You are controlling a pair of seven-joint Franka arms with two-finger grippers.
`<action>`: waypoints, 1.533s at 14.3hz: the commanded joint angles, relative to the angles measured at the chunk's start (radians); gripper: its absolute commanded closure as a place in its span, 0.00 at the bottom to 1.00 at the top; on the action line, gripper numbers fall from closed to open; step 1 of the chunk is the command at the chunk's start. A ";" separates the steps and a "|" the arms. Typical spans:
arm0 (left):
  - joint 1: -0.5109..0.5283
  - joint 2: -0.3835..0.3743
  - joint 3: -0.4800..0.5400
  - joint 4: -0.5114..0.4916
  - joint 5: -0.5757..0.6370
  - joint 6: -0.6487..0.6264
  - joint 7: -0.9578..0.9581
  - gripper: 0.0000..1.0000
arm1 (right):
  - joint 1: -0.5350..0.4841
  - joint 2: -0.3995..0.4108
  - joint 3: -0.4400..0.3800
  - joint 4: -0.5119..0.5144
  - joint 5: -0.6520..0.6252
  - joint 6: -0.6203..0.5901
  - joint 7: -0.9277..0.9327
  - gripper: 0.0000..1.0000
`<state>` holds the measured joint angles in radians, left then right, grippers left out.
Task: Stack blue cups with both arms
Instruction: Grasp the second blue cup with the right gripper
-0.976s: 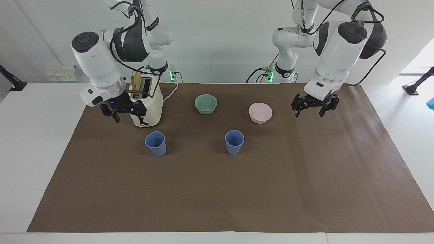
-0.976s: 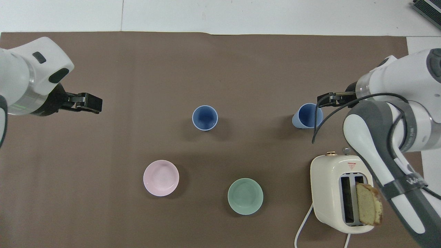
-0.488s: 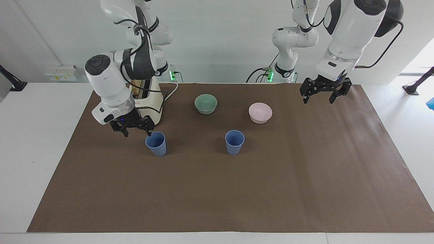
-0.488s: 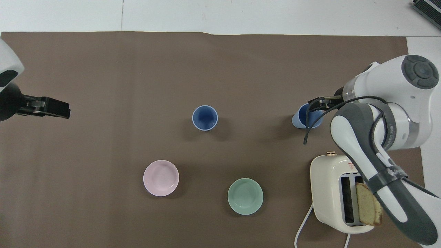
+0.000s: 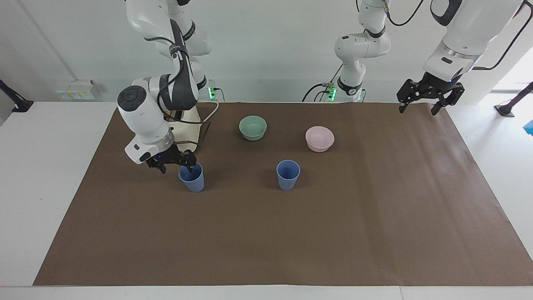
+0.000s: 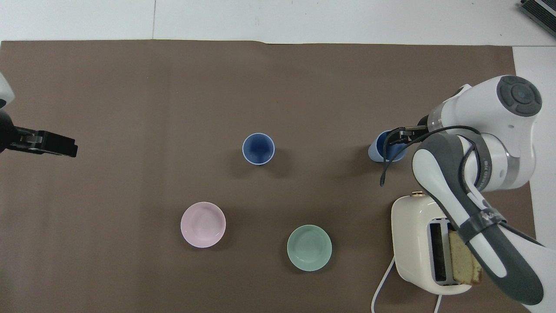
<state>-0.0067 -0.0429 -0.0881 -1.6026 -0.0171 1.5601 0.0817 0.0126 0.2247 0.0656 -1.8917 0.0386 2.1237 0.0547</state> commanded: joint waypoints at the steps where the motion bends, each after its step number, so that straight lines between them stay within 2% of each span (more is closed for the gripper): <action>1: -0.033 -0.031 0.037 -0.033 -0.011 -0.015 0.012 0.00 | -0.003 0.004 0.003 -0.018 0.020 0.025 -0.015 0.00; 3: -0.032 -0.041 0.037 -0.046 0.000 -0.014 0.010 0.00 | -0.003 0.012 0.003 -0.023 0.020 0.041 -0.016 0.02; 8: -0.010 -0.046 0.054 -0.002 0.000 -0.012 0.012 0.00 | 0.010 0.013 0.003 -0.023 0.018 0.045 -0.015 0.70; 9: -0.009 -0.052 0.053 0.000 -0.001 -0.012 0.015 0.00 | 0.010 0.013 0.003 -0.023 0.018 0.047 -0.015 0.75; 15: -0.019 -0.063 0.045 -0.005 0.006 -0.058 0.016 0.00 | 0.010 0.013 0.003 -0.021 0.018 0.047 -0.019 1.00; 19: -0.021 -0.071 0.045 -0.014 0.006 -0.051 0.018 0.00 | 0.030 0.009 0.005 0.017 0.018 0.023 -0.006 1.00; 22: -0.022 -0.071 0.044 -0.019 0.006 -0.051 0.018 0.00 | 0.032 -0.021 0.007 0.106 0.018 -0.120 0.005 1.00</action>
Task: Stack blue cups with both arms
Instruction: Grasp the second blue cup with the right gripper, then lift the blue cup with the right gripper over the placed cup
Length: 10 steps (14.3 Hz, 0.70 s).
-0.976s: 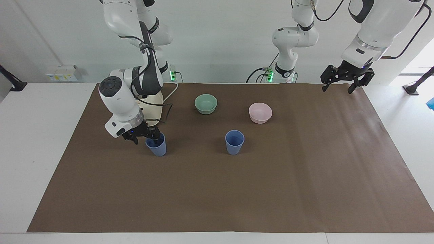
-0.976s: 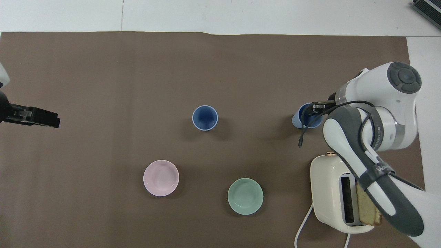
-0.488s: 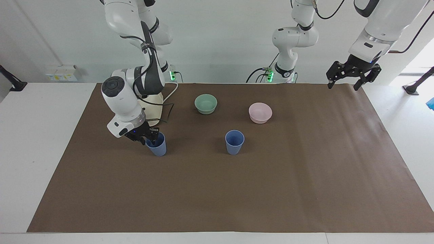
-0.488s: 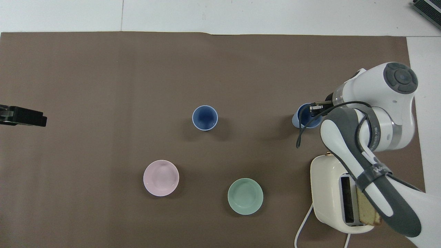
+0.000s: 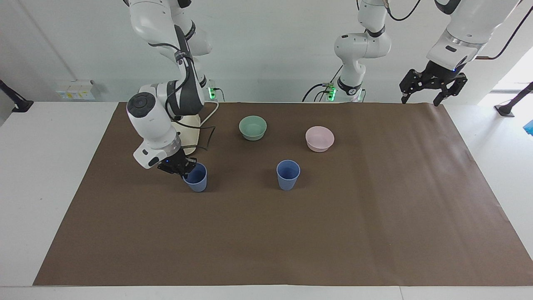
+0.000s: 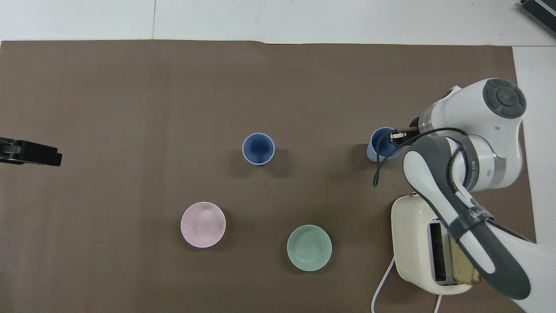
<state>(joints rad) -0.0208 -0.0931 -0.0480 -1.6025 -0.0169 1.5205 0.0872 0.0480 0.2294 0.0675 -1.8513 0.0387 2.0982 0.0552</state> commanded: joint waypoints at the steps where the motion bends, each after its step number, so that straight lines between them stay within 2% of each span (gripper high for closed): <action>1: -0.008 -0.023 0.005 -0.022 0.006 -0.011 0.012 0.00 | -0.002 -0.028 0.006 0.102 0.020 -0.134 0.020 1.00; 7: -0.008 -0.022 0.002 -0.024 0.006 -0.006 0.014 0.00 | 0.026 -0.022 0.129 0.250 0.013 -0.176 0.282 1.00; 10: -0.008 -0.022 0.002 -0.024 0.006 -0.008 0.014 0.00 | 0.090 0.016 0.129 0.325 -0.005 -0.216 0.336 1.00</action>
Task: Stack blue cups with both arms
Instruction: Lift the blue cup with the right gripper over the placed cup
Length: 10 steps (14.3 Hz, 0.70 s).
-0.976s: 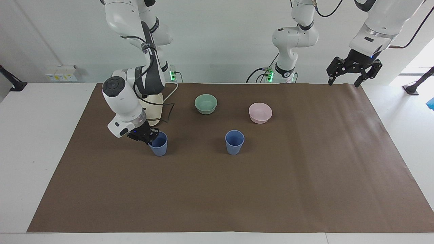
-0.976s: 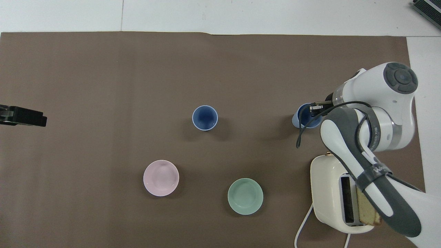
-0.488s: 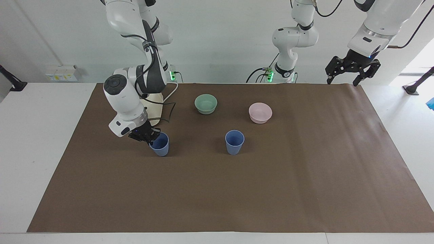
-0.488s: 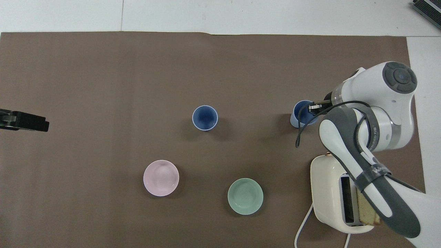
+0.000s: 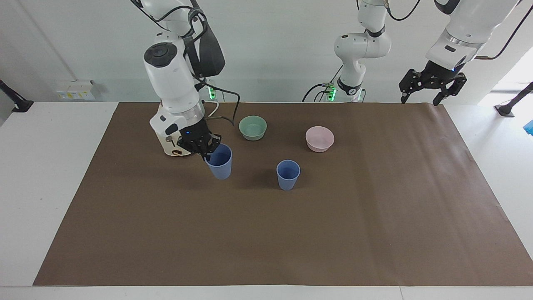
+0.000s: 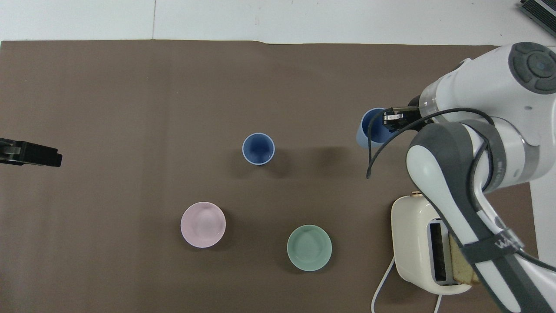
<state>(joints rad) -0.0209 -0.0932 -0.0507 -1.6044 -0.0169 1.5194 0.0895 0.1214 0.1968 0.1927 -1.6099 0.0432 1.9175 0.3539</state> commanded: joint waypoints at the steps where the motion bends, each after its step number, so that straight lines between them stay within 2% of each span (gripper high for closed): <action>1: -0.008 -0.022 0.005 -0.022 0.006 -0.007 0.012 0.00 | 0.039 0.059 0.004 0.103 -0.009 -0.034 0.066 1.00; 4: -0.008 -0.022 0.005 -0.022 0.006 -0.007 0.012 0.00 | 0.113 0.098 0.002 0.185 -0.009 -0.032 0.175 1.00; 7: -0.008 -0.023 0.005 -0.025 0.006 -0.008 0.012 0.00 | 0.184 0.128 -0.002 0.223 -0.019 -0.032 0.240 1.00; 10: -0.008 -0.034 0.005 -0.039 0.006 -0.007 0.012 0.00 | 0.201 0.136 0.005 0.234 -0.039 -0.031 0.272 1.00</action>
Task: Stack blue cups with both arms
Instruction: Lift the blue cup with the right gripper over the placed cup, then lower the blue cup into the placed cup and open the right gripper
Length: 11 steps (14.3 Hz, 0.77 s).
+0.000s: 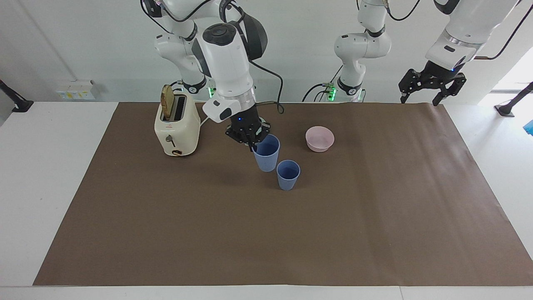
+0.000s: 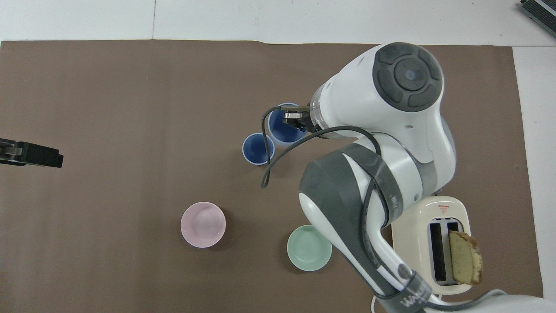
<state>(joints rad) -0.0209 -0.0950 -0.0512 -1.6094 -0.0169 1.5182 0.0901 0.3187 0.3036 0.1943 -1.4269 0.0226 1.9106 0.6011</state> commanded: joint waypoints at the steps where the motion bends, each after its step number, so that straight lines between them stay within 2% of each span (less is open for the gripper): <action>1: -0.008 -0.032 0.005 -0.034 0.006 -0.003 0.010 0.00 | 0.013 0.035 0.004 0.051 -0.018 -0.015 0.025 1.00; 5: -0.008 -0.032 0.005 -0.034 0.006 -0.003 0.011 0.00 | 0.056 0.132 0.000 0.101 -0.039 0.025 0.074 1.00; 11: -0.008 -0.032 0.005 -0.034 0.006 -0.003 0.010 0.00 | 0.073 0.143 0.004 0.099 -0.036 0.033 0.079 1.00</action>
<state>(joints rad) -0.0210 -0.1013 -0.0512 -1.6163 -0.0169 1.5182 0.0903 0.3838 0.4342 0.1942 -1.3577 0.0084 1.9482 0.6435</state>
